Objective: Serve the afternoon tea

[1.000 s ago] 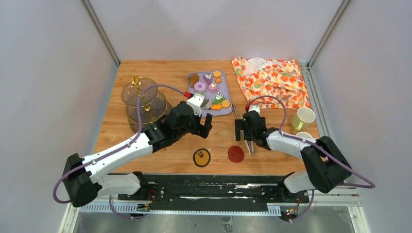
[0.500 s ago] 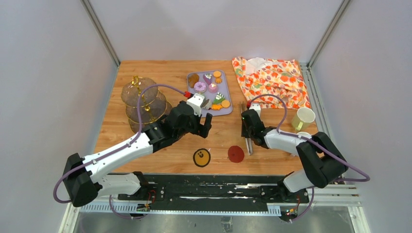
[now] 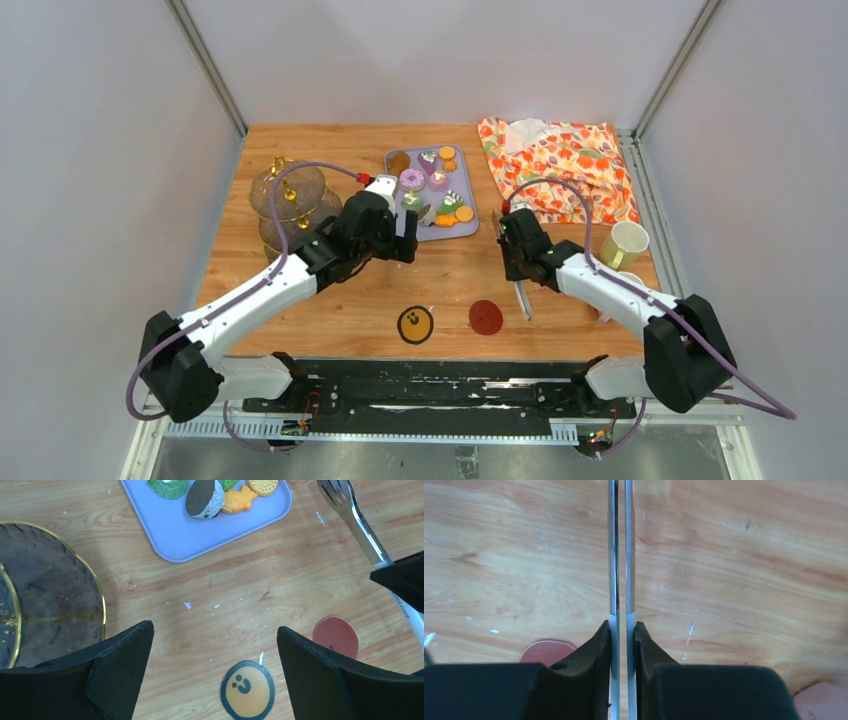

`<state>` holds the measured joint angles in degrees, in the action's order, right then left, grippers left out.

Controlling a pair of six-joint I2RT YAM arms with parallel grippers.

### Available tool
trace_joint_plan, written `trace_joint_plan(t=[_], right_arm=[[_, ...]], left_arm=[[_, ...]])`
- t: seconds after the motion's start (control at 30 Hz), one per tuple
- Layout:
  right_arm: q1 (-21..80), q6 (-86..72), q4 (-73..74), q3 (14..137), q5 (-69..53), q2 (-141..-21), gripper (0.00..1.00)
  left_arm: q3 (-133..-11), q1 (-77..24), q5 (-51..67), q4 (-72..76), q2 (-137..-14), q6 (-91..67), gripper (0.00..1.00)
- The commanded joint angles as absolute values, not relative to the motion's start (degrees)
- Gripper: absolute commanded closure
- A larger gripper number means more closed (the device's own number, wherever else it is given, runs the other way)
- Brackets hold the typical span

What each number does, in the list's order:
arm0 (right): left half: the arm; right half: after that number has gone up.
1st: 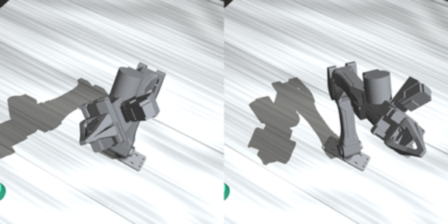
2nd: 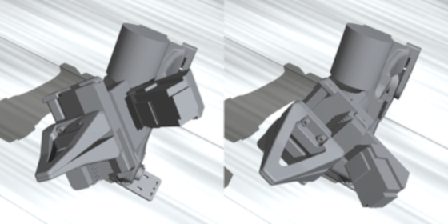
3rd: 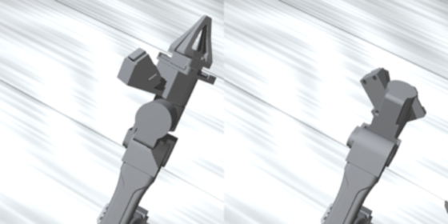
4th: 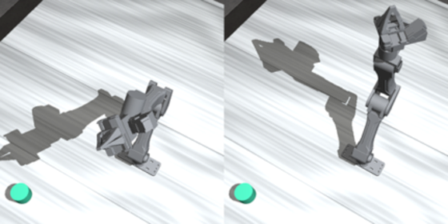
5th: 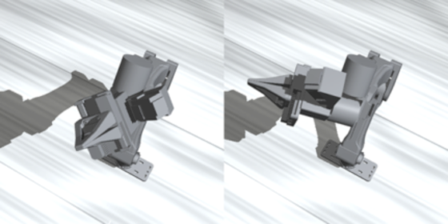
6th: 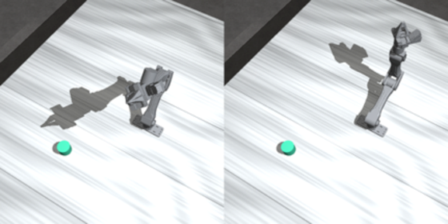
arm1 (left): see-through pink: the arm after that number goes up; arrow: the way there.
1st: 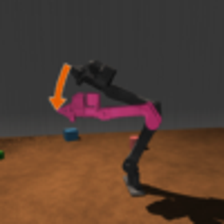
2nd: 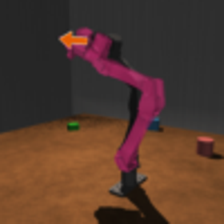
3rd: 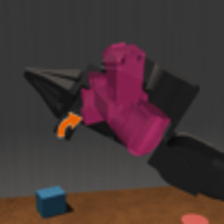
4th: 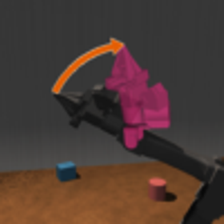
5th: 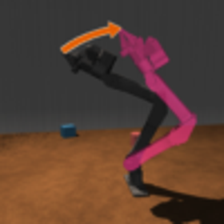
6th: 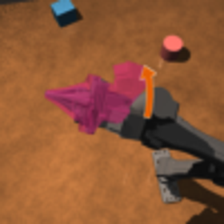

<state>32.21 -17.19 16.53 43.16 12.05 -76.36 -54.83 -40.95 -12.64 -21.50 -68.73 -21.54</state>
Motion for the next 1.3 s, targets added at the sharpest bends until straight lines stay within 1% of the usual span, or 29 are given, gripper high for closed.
trace_joint_plan(t=[0.0,0.17,0.33,0.4,0.63,0.9,1.07,1.27], right_arm=[[32.1,-11.4,30.0,52.7,7.6,-74.8,0.95],[32.0,-10.0,37.3,60.7,-1.0,-76.6,0.89],[32.0,-10.4,40.4,65.3,-7.0,-79.1,0.85],[32.0,-10.3,41.1,66.7,-8.2,-80.3,0.83],[32.1,-10.4,42.6,70.1,-8.6,-83.4,0.82],[32.7,-10.5,42.9,72.4,-9.8,-85.5,0.78],[33.0,-10.6,42.6,72.9,-9.5,-86.3,0.73],[33.1,-10.7,42.2,73.0,-9.5,-86.4,0.71]], left_arm=[[-59.2,-40.5,-13.2,-24.6,-73.8,-26.9,0.01],[-63.9,-40.5,-13.4,-27.4,-78.6,-26.2,0.01],[-68.1,-40.5,-13.9,-29.4,-76.5,-23.1,0.01],[-71.5,-40.4,-14.4,-31.9,-76.2,-22.0,0.01],[-81.2,-40.4,-17.2,-39.3,-73.6,-17.3,0.02],[-89.9,-39.4,-27.1,-47.9,-68.7,-15.1,0.02],[-94.7,-37.3,-33.3,-53.2,-66.6,-14.9,0.02],[-97.9,-33.7,-40.9,-56.9,-66.1,-12.7,0.02]])
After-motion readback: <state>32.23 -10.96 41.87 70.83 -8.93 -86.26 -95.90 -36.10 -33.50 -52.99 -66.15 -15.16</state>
